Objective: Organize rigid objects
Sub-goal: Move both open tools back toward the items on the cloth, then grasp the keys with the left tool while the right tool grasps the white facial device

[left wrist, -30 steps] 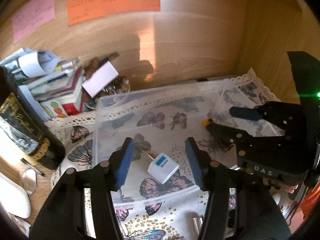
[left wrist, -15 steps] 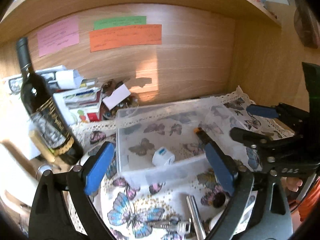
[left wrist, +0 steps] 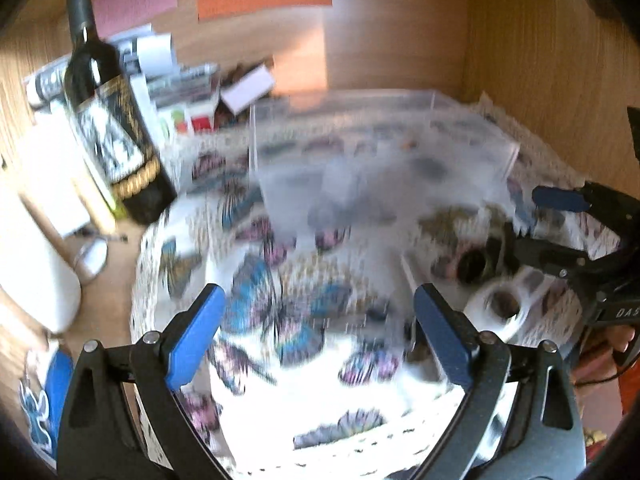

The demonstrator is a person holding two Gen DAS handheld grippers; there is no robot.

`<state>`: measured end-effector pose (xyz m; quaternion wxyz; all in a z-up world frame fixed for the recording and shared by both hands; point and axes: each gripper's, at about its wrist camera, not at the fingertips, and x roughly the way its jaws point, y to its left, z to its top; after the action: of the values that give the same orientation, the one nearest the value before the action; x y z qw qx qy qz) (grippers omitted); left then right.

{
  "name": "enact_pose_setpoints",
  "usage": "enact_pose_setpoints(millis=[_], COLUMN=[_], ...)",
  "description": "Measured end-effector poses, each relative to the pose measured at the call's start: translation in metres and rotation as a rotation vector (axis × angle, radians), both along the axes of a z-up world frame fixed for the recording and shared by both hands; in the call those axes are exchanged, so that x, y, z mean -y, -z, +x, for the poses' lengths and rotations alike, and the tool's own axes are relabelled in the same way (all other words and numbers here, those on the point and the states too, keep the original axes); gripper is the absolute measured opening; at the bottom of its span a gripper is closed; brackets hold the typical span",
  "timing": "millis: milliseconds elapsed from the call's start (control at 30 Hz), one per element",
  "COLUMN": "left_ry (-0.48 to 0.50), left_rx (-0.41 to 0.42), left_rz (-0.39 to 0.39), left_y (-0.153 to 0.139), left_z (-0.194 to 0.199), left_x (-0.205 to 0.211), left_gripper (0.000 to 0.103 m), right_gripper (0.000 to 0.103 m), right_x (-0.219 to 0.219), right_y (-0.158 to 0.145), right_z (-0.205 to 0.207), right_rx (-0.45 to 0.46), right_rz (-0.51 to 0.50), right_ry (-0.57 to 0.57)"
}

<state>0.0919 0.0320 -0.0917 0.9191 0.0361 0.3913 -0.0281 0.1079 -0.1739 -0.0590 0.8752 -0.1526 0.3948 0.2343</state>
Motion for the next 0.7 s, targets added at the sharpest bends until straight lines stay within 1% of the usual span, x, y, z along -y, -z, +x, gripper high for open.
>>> enact_pose_setpoints(millis=[167,200,267,367,500,633,700], left_ry=[0.017,0.022,0.035,0.054,0.056,0.054,0.059], left_rx=[-0.100,-0.113,-0.134,-0.152,-0.164,-0.163,-0.158], left_rz=[0.001,0.001,0.010,0.017,-0.013,-0.029,-0.033], left_y=[0.025,0.028,0.034,0.037,0.039,0.040,0.039], left_z=[-0.006,-0.005,-0.003,0.002,0.010,0.016,0.016], left_x=[0.000,0.001,0.005,0.010,0.013,0.014,0.017], left_gripper=[0.096,0.096,0.096,0.096,0.096,0.096,0.093], right_gripper=[0.079,0.083,0.084,0.084,0.084,0.084,0.084], right_x=[0.007,0.011,0.013,0.014,0.009,0.000,-0.007], right_y=[0.016,0.016,0.017,0.016,0.018,0.022,0.027], right_z=[-0.012,-0.014,-0.018,-0.023,-0.026,-0.026,-0.026], right_rx=[-0.058,-0.065,-0.081,-0.092,-0.100,-0.129,-0.138], right_rz=[-0.017,-0.005,0.006,0.002,-0.011,-0.011,-0.042], right_ry=[-0.012,-0.010,-0.014,-0.024,-0.059,-0.115,-0.135])
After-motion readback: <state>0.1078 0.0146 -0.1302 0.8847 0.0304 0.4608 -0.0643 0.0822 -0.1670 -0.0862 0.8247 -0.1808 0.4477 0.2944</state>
